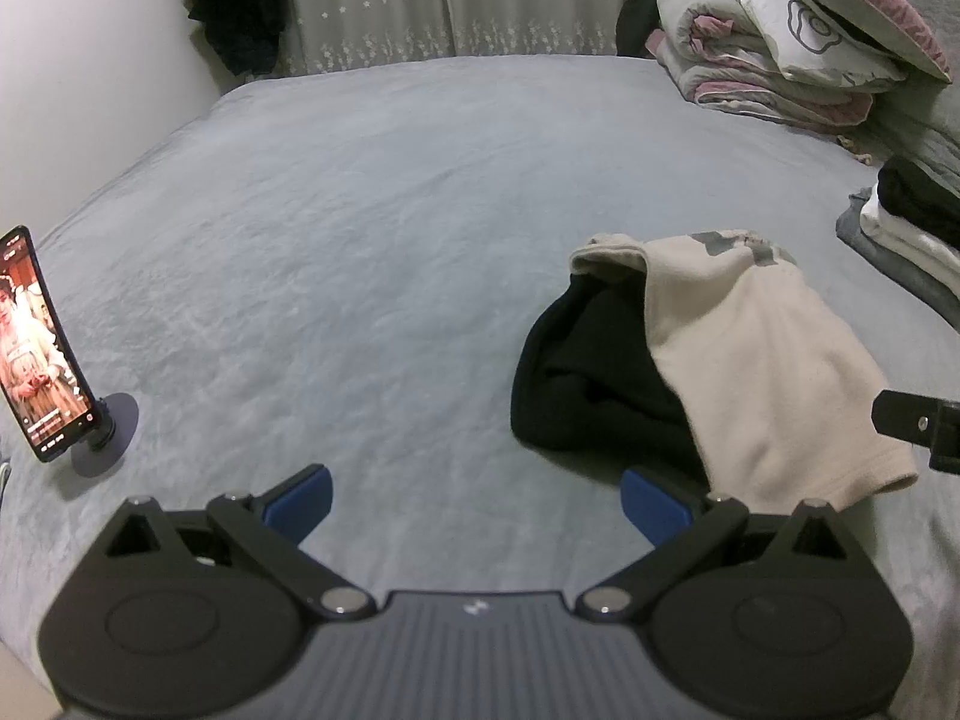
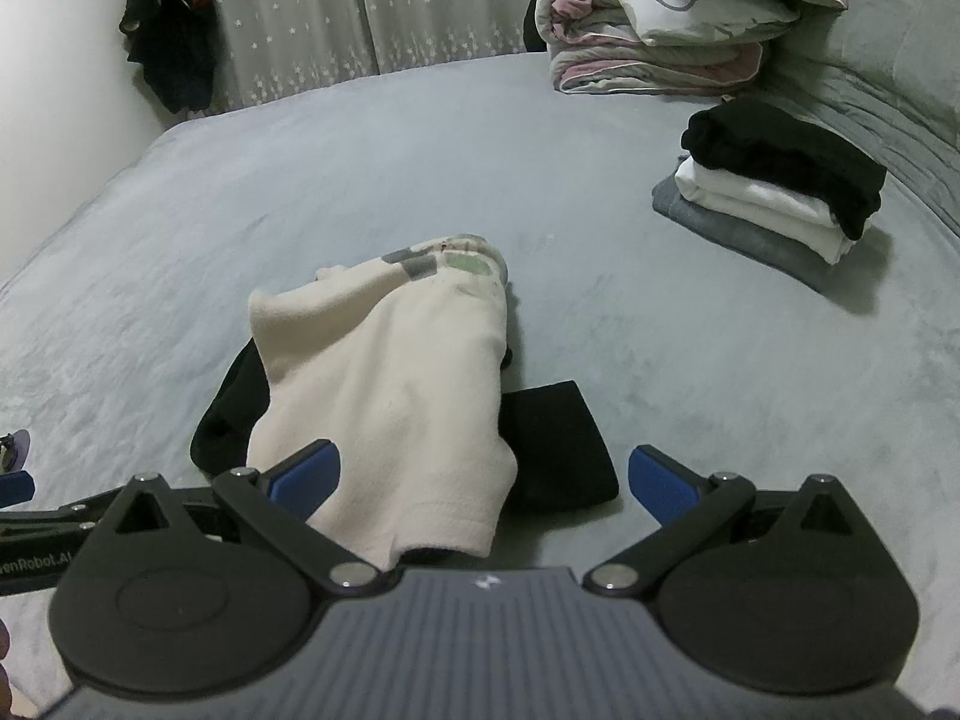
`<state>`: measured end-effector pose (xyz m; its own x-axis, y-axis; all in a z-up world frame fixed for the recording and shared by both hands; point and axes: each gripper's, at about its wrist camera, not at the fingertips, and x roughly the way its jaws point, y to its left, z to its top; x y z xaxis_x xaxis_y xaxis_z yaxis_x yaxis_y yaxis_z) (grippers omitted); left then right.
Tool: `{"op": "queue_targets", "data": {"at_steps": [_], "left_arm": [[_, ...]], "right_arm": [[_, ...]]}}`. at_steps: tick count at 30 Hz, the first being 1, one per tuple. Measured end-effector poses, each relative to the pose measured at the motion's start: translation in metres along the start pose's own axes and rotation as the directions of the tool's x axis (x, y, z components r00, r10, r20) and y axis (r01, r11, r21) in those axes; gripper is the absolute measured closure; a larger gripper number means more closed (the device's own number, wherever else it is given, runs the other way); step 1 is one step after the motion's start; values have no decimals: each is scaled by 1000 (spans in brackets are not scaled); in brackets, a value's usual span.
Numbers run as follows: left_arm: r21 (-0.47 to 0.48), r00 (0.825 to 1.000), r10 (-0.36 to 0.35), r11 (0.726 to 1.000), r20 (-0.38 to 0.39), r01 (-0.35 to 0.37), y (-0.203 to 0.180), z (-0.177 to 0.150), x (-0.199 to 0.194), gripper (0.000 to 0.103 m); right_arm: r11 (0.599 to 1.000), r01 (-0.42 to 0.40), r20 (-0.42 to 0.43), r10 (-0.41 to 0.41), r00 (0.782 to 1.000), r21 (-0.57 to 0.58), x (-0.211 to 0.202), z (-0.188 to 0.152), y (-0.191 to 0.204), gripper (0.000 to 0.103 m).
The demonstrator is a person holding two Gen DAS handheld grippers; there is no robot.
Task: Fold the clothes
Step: 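Move both grippers toward the cream sweatshirt on the black garment, then grasp the cream sweatshirt edge with the left gripper and lift it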
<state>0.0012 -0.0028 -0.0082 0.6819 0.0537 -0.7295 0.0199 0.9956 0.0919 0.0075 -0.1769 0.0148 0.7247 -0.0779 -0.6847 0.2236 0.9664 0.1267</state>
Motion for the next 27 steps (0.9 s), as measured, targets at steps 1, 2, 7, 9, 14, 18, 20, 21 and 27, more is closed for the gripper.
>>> {"op": "queue_targets", "data": {"at_steps": [1,2,7,9,14,18,20,21,27], "left_arm": [[3,1000,2,1000,-1,-2,0,0,1,0],[9,1000,8,1000,-3,-8,0,-1,4,0],[18,998,46,999,-44,-45,0,-3,24,0],[21,997,49,999,-52,-48,0,-5,30,0],[48,991,74,996,-108,-69,-1,-17,54,0],[36,990,72,997,-126,-68,3,-27,63,0],[41,991,68,997,-112,-63,4,-30,63,0],[39,992,61,998,-106,-57,5,-33,65,0],[-19,996,13,1000,-84,-14,16,-44,68,0]], "right_arm": [[1000,1,0,-1,1000,-1,1,0,0,0],[1000,2,0,-2,1000,-3,2,0,0,0],[997,66,-22,-67,998,-46,26,-4,0,0],[996,71,-57,-73,996,-51,38,-6,0,0],[997,58,-105,-63,992,-57,56,-12,2,0],[994,61,-135,-72,988,-89,65,-19,3,0],[995,48,-154,-62,986,-88,69,-21,0,0],[995,42,-160,-56,986,-85,71,-22,-1,0],[998,1,-149,-9,989,-60,72,-32,-12,0]]}}
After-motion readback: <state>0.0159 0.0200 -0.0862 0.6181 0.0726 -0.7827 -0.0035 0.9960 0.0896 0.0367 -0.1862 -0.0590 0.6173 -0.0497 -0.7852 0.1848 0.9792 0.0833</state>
